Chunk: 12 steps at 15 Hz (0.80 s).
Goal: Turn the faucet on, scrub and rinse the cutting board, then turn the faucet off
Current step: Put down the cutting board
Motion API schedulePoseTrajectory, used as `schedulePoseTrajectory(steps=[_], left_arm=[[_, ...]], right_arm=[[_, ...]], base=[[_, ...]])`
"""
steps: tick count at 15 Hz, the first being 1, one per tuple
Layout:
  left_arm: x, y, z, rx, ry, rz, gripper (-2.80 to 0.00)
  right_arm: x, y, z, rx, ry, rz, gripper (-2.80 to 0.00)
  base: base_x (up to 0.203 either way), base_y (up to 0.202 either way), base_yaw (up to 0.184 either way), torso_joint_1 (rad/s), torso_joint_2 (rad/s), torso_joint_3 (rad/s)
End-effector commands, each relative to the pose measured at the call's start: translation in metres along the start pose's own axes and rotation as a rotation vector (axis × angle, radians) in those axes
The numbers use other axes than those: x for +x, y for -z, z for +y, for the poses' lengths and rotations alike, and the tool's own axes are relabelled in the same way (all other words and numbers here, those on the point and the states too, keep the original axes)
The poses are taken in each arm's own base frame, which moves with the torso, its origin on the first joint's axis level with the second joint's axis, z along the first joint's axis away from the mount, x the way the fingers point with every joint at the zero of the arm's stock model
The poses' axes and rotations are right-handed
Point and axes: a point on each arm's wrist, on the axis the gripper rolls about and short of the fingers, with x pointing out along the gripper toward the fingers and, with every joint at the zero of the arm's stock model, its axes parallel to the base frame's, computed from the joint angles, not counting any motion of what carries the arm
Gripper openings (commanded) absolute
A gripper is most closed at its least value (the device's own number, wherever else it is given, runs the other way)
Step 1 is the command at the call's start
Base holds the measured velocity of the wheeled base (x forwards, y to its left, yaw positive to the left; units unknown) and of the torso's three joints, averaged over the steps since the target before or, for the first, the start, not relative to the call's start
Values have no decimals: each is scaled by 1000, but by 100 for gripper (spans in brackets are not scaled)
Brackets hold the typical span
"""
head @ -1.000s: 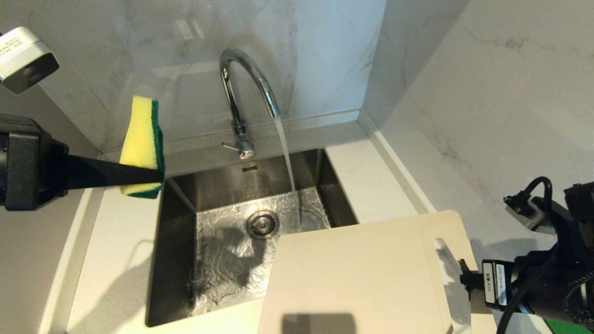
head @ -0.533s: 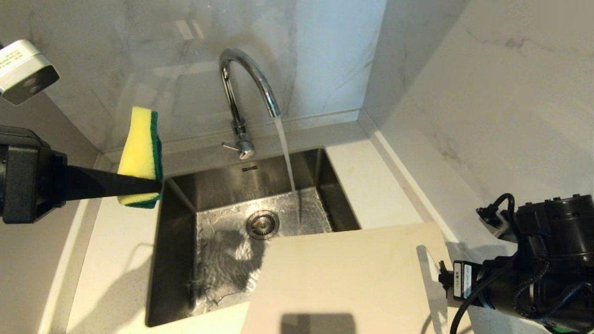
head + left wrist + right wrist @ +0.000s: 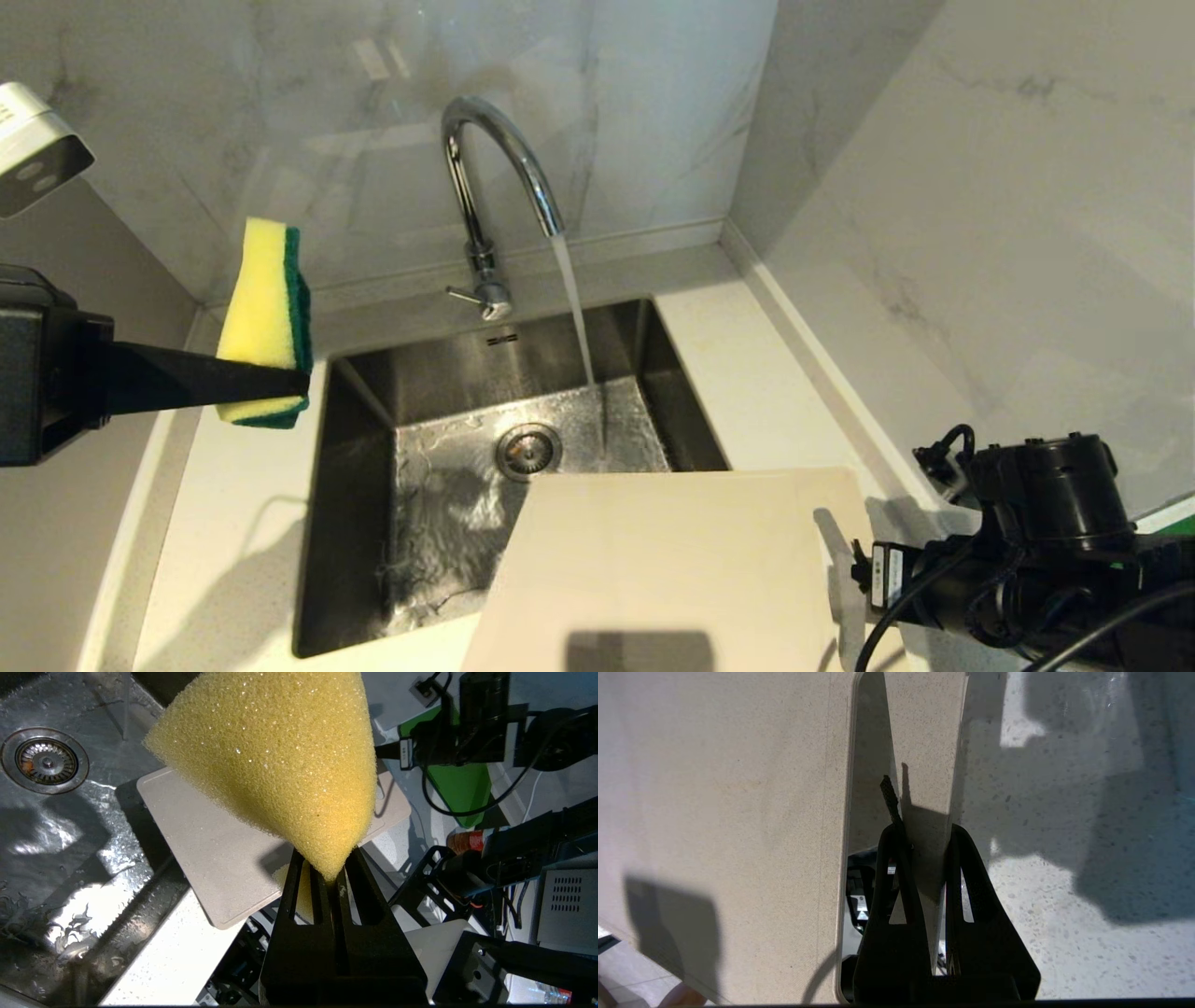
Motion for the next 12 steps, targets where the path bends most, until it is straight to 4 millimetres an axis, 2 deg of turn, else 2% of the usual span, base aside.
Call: schedulePoseTrajectory(steps=[1,7,12], left_arm=[[-3,4,-1,-1,1,5,-280],[-7,18,0,-6,2,17,-280],[-8,20,-1,-4,3,10,-280]], right_arm=[[20,7,-4,7,11,35,-280],[59,3,-7,9,6,-17,-280],[74,1,-20,45,32,-40,-280]], base=[[0,0,0,0,0,0],[0,0,0,0,0,0],[0,0,0,0,0,0]])
